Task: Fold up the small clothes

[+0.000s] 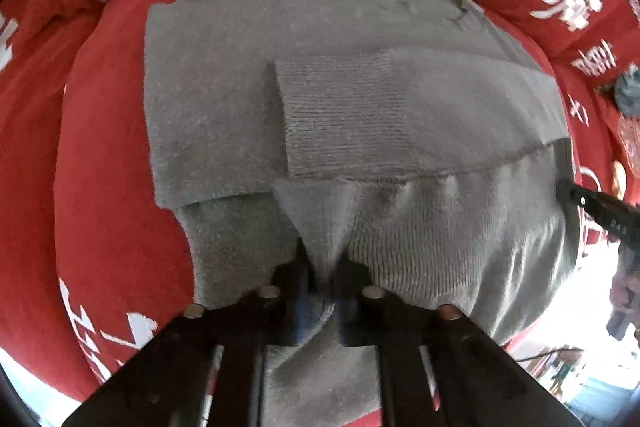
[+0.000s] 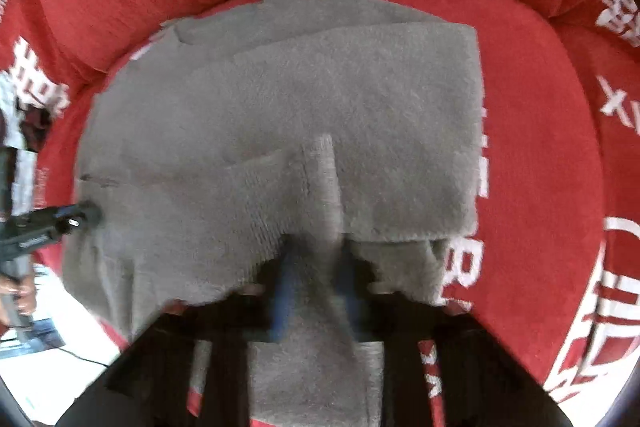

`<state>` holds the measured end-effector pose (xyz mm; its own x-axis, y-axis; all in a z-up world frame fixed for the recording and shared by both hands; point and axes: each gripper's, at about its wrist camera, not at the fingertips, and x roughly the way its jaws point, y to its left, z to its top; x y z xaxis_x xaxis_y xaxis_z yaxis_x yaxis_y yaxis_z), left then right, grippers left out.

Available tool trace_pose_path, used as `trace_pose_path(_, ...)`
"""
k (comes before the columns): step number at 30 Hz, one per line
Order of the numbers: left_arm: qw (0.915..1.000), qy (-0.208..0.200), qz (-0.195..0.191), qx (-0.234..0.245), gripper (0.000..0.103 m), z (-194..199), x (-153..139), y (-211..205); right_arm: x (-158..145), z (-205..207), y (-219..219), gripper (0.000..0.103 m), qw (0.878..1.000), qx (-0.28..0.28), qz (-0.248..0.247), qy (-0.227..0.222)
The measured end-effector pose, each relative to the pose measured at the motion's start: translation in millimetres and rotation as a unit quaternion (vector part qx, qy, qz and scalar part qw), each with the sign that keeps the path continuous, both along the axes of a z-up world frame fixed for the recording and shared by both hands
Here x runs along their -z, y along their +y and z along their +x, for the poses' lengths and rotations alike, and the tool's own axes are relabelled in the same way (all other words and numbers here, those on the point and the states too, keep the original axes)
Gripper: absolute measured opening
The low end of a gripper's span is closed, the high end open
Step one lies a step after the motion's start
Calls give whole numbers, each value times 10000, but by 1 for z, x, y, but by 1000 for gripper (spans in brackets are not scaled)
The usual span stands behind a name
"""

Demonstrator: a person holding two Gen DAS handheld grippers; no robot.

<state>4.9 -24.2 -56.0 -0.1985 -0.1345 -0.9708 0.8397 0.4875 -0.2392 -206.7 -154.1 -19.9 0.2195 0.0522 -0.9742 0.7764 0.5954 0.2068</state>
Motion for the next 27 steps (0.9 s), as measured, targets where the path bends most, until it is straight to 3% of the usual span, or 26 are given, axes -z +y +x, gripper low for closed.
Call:
trace_pose_path(6, 9981, -107, -602, 99, 8, 1, -50, 5, -41, 4, 12, 6, 9984, -92, -557, 79)
trace_pose_path(10, 9944, -213, -1034, -46, 8, 14, -93, 4, -80, 9, 6, 6, 9963, -132, -837, -160)
trace_pose_path(13, 9905, -305, -1337, -139, 8, 24, -114, -11, -114, 21, -8, 6, 9921, -209, -1158, -425)
trace_pose_path(17, 9845, -558, -1653, -173, 8, 51, -135, -37, -138, 42, -35, 6, 9871, -237, -1440, -656)
trace_pose_path(21, 9825, -740, -1661, -410, 8, 79, -114, -69, -128, 61, -66, 6, 9853, -259, -1575, -602)
trace_pose_path(27, 9874, -1042, -1059, -539, 8, 95, -41, -107, -56, 81, -105, 6, 9916, -12, -1244, -348)
